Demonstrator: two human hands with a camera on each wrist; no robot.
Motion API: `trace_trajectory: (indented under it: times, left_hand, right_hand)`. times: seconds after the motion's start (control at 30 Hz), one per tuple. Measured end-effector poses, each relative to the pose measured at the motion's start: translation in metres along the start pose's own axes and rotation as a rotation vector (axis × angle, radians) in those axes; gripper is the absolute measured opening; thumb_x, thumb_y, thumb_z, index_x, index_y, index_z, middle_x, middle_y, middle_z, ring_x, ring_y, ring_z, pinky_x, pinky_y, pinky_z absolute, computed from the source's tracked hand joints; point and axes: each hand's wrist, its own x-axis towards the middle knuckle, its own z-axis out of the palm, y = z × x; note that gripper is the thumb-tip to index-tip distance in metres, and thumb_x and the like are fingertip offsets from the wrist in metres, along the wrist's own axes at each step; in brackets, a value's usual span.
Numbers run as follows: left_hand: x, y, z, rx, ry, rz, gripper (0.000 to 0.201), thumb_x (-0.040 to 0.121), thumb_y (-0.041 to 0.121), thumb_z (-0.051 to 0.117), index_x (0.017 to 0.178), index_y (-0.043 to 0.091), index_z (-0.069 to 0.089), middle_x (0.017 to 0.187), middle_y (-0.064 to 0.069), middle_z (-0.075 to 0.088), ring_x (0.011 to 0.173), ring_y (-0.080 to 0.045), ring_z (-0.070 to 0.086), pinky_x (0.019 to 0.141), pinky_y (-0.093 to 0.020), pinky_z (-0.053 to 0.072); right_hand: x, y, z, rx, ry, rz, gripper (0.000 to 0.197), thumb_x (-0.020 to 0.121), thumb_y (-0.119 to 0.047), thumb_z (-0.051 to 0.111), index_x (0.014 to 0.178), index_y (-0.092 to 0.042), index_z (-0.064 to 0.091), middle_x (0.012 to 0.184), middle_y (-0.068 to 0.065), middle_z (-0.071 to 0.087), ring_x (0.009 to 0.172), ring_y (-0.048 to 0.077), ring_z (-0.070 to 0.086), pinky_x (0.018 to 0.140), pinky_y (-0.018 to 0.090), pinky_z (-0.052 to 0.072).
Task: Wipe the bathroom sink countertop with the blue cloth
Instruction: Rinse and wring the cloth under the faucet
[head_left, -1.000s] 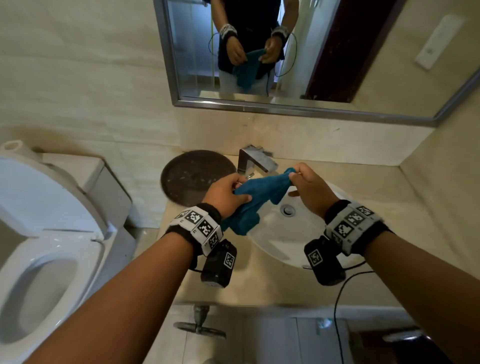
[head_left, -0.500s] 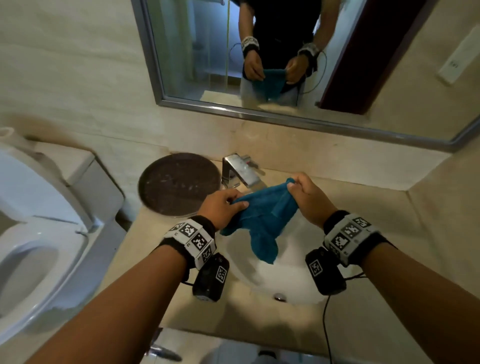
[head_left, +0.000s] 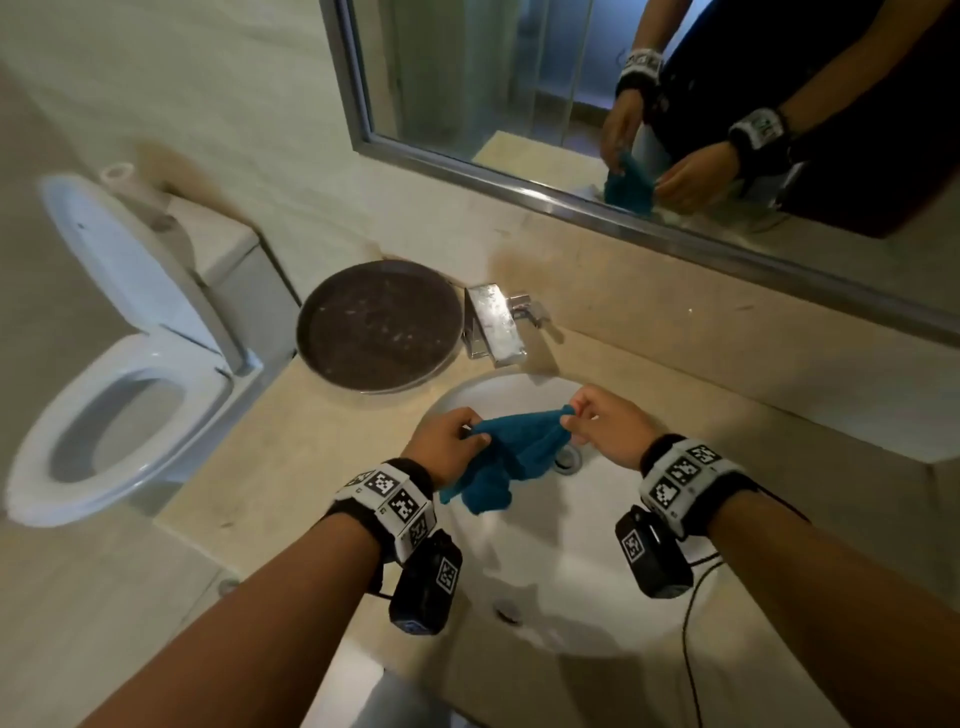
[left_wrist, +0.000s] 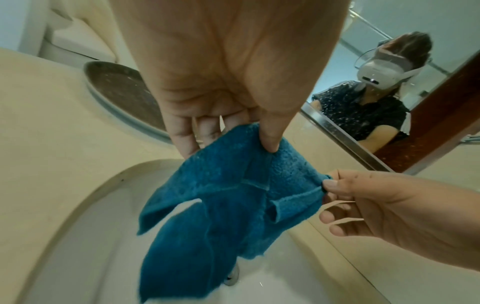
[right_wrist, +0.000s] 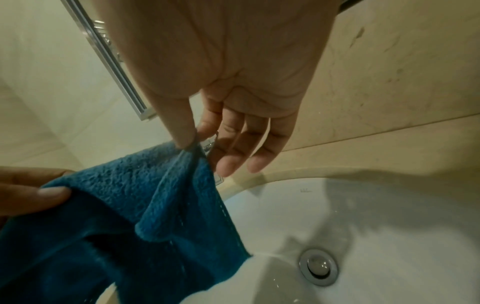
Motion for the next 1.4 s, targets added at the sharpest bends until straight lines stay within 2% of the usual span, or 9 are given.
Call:
trace_trajectory:
  times: [0.07, 0.13, 0.33, 0.47, 0.67, 0.93, 1.2, 1.3, 1.4]
  left_hand:
    - [0.006, -0.002, -0.001, -0.034, 0.006, -0.019, 0.006, 0.094, 0.013, 0.05, 0.088, 0.013, 0.051, 0.09, -0.005, 0.056, 0.085, -0.017, 0.051, 0.066, -0.02, 0.033]
    - [0.015, -0.005, -0.001, -0.048, 0.012, -0.037, 0.006, 0.094, 0.011, 0.05, 0.088, 0.012, 0.052, 0.091, -0.007, 0.057, 0.085, -0.018, 0.051, 0.068, -0.02, 0.033]
    - [0.048, -0.017, -0.001, -0.095, -0.025, -0.099, 0.003, 0.093, 0.013, 0.051, 0.091, 0.014, 0.052, 0.103, -0.015, 0.063, 0.087, -0.02, 0.053, 0.076, -0.028, 0.04]
    - [0.068, -0.024, -0.001, -0.165, -0.076, -0.121, 0.004, 0.094, 0.012, 0.051, 0.09, 0.014, 0.052, 0.102, -0.015, 0.063, 0.088, -0.022, 0.055, 0.079, -0.031, 0.041]
    - [0.098, -0.029, -0.001, -0.265, -0.075, -0.151, 0.022, 0.093, 0.013, 0.052, 0.075, 0.026, 0.05, 0.097, -0.015, 0.064, 0.088, -0.025, 0.056, 0.083, -0.04, 0.045]
    - [0.121, -0.03, 0.007, -0.394, -0.039, -0.197, 0.022, 0.092, 0.007, 0.054, 0.076, 0.023, 0.052, 0.09, -0.013, 0.062, 0.086, -0.026, 0.058, 0.086, -0.042, 0.047]
    - [0.135, -0.028, 0.011, -0.397, -0.027, -0.2, 0.018, 0.093, 0.01, 0.053, 0.082, 0.025, 0.052, 0.097, -0.01, 0.06, 0.091, -0.025, 0.057, 0.087, -0.04, 0.046]
    - [0.137, -0.028, 0.014, -0.421, -0.022, -0.189, 0.01, 0.094, 0.009, 0.051, 0.09, 0.018, 0.053, 0.095, -0.007, 0.059, 0.088, -0.022, 0.056, 0.076, -0.028, 0.046]
    - [0.138, -0.027, 0.014, -0.426, -0.017, -0.177, 0.007, 0.094, 0.007, 0.051, 0.099, 0.012, 0.051, 0.095, -0.006, 0.059, 0.088, -0.02, 0.055, 0.069, -0.022, 0.044]
  right_hand:
    - [0.007, -0.005, -0.001, -0.045, -0.01, -0.007, 0.007, 0.09, -0.022, 0.055, 0.085, -0.018, 0.054, 0.091, 0.005, 0.059, 0.088, 0.023, 0.055, 0.078, 0.032, 0.04]
    - [0.016, -0.009, -0.004, -0.071, -0.011, -0.018, 0.011, 0.091, -0.021, 0.054, 0.097, -0.013, 0.058, 0.1, 0.001, 0.058, 0.093, 0.017, 0.052, 0.079, 0.025, 0.035]
    - [0.066, -0.022, -0.019, -0.112, 0.081, -0.004, 0.008, 0.088, -0.019, 0.055, 0.096, -0.021, 0.057, 0.105, 0.002, 0.058, 0.092, 0.017, 0.053, 0.078, 0.023, 0.034]
    - [0.095, -0.032, -0.024, -0.119, 0.119, 0.015, 0.011, 0.087, -0.02, 0.055, 0.096, -0.026, 0.053, 0.113, 0.003, 0.058, 0.093, 0.018, 0.053, 0.079, 0.024, 0.036]
    - [0.128, -0.053, -0.022, -0.147, 0.158, 0.015, 0.027, 0.092, -0.027, 0.05, 0.118, -0.019, 0.054, 0.125, 0.005, 0.051, 0.102, 0.016, 0.05, 0.083, 0.02, 0.033]
    - [0.146, -0.06, -0.015, -0.224, 0.194, -0.025, 0.019, 0.091, -0.027, 0.054, 0.102, -0.016, 0.065, 0.12, 0.006, 0.052, 0.089, 0.011, 0.043, 0.08, 0.019, 0.033]
    - [0.157, -0.057, -0.013, -0.28, 0.209, -0.035, 0.01, 0.089, -0.02, 0.058, 0.093, -0.02, 0.067, 0.119, 0.0, 0.055, 0.095, 0.013, 0.052, 0.078, 0.017, 0.035]
    - [0.161, -0.054, -0.011, -0.315, 0.231, -0.054, 0.008, 0.086, -0.022, 0.062, 0.088, -0.027, 0.067, 0.114, -0.003, 0.058, 0.084, 0.01, 0.051, 0.07, 0.02, 0.039]
    - [0.164, -0.051, -0.014, -0.286, 0.247, -0.057, 0.007, 0.085, -0.02, 0.063, 0.086, -0.025, 0.068, 0.116, -0.003, 0.056, 0.09, 0.012, 0.052, 0.07, 0.02, 0.037]
